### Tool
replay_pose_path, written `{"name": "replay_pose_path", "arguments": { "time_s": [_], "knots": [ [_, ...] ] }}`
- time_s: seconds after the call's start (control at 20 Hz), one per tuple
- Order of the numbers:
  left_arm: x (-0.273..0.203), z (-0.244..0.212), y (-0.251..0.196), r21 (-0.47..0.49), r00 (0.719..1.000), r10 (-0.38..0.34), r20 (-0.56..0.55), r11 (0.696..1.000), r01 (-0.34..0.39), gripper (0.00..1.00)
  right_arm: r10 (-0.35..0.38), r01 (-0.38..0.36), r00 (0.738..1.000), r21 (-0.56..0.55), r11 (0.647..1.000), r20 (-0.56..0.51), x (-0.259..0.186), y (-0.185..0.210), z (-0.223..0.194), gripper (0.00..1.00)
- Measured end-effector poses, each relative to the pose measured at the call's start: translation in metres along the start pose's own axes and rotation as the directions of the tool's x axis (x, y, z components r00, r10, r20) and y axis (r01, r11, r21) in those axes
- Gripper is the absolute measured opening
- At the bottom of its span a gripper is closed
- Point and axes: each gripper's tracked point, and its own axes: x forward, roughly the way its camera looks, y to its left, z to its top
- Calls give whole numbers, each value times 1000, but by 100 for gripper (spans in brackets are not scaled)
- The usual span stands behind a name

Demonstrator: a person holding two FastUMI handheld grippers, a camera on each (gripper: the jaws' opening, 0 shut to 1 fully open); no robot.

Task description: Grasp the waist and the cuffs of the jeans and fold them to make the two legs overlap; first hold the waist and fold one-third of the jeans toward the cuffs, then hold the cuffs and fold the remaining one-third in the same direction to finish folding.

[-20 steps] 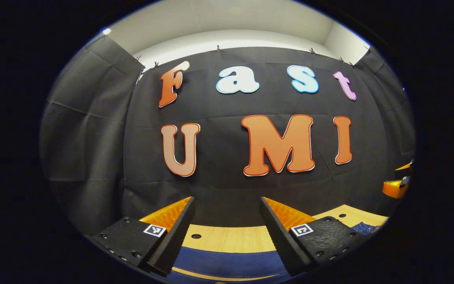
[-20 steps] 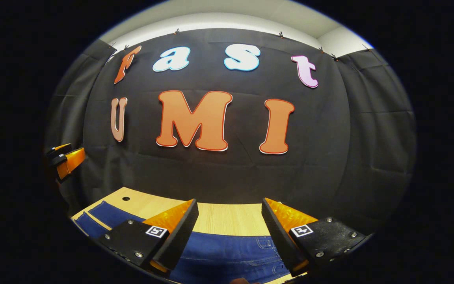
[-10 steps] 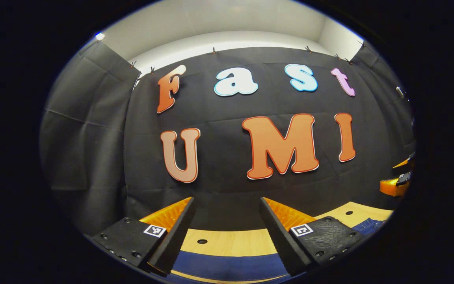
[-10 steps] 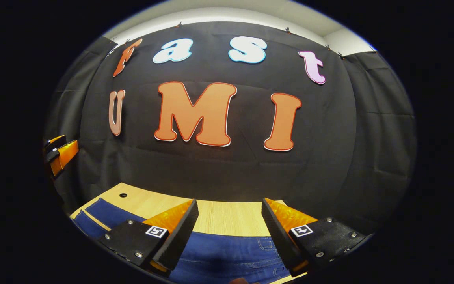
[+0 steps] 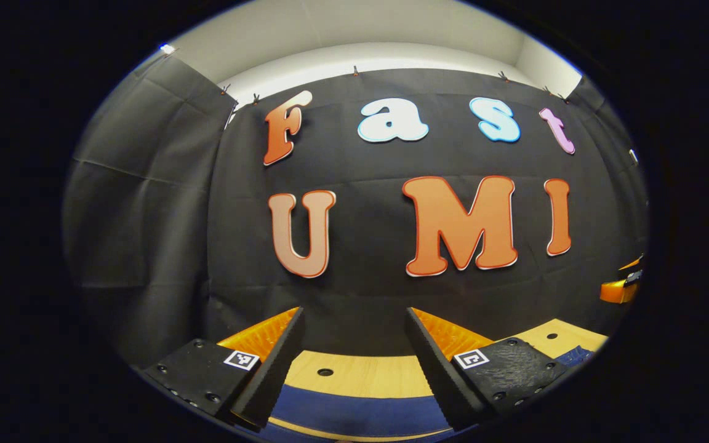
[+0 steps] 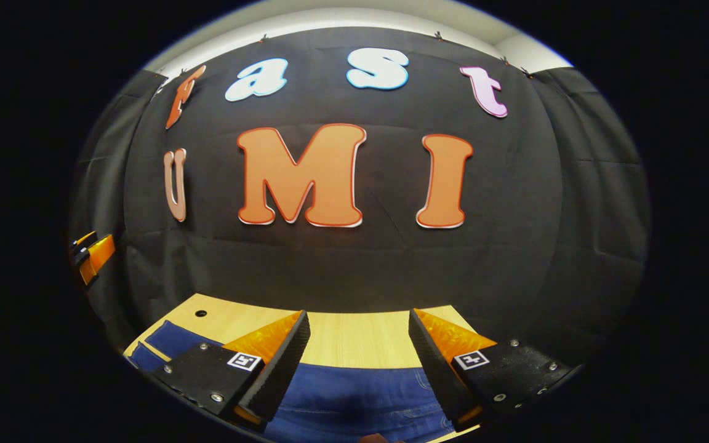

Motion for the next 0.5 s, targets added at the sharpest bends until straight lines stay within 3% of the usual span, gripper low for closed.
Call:
{"name": "replay_pose_path", "arguments": {
  "time_s": [0.15,0.25,0.5],
  "knots": [
    [-8,-42,31,-49,994,46,-100,997,-51,99,-35,38,997,45,998,-71,-2,-24,-27,98],
    [-13,-80,58,-96,974,90,-209,989,-112,99,-24,40,986,95,995,-164,-4,-37,-58,98],
    [-30,-179,109,-269,878,107,-467,929,-256,97,50,104,912,349,931,-407,-8,-59,-145,98]
  ]
}}
